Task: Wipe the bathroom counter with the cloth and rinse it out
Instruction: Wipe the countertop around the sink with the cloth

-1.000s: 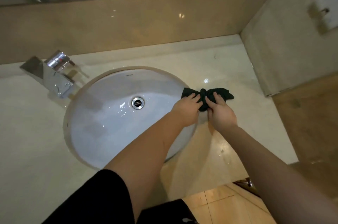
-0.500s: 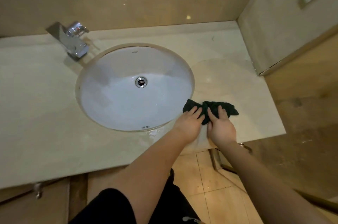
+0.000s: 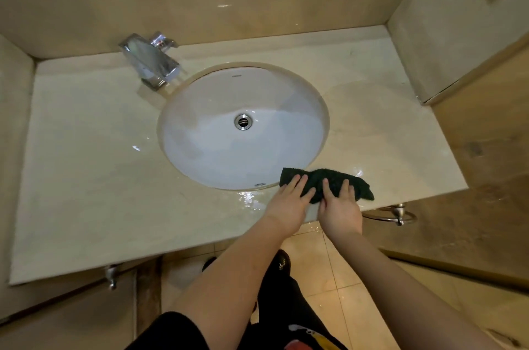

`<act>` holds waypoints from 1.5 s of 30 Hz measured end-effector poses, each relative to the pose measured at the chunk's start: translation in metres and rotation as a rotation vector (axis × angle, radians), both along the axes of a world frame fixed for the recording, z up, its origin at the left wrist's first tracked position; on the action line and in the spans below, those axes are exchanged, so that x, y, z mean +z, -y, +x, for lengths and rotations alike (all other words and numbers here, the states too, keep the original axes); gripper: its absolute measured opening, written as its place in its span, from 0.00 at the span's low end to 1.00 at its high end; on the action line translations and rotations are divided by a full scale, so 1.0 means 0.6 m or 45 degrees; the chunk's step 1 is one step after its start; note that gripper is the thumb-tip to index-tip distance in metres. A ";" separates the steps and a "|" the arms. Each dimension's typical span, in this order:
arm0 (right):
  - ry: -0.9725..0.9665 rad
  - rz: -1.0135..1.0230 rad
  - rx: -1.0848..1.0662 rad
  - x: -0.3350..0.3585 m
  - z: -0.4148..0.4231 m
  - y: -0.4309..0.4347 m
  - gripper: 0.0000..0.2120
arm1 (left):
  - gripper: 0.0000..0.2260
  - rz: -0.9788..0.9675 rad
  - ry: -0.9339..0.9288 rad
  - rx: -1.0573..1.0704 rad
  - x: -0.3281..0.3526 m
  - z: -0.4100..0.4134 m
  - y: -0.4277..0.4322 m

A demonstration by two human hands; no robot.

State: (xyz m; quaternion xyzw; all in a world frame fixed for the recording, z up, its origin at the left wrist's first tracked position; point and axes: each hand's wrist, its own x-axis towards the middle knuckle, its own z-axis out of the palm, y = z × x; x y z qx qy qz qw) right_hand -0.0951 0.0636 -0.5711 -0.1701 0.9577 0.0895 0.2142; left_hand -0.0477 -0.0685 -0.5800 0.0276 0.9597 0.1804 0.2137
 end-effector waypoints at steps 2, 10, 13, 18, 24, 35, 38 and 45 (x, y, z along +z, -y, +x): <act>0.013 0.025 0.049 0.004 0.031 0.031 0.27 | 0.26 0.003 0.010 0.029 0.004 0.030 0.034; 0.074 -0.028 0.251 0.002 0.167 0.196 0.27 | 0.26 -0.098 -0.016 0.101 -0.006 0.173 0.201; 0.073 -0.059 0.367 -0.002 0.203 0.251 0.27 | 0.26 -0.131 -0.010 0.151 -0.003 0.231 0.253; 0.039 -0.093 0.553 -0.006 0.231 0.322 0.29 | 0.25 -0.167 -0.023 0.312 -0.006 0.296 0.309; 0.109 -0.219 0.522 -0.013 0.240 0.325 0.27 | 0.24 -0.172 -0.002 0.418 -0.004 0.315 0.300; -0.096 -0.419 0.560 0.005 0.121 0.144 0.24 | 0.25 -0.060 -0.010 0.343 0.004 0.225 0.136; -0.110 -0.350 0.485 0.015 0.056 0.074 0.23 | 0.26 -0.021 0.004 0.291 0.004 0.158 0.068; -0.173 -0.191 0.327 0.016 -0.053 -0.075 0.17 | 0.27 -0.043 0.069 0.158 0.004 0.030 -0.081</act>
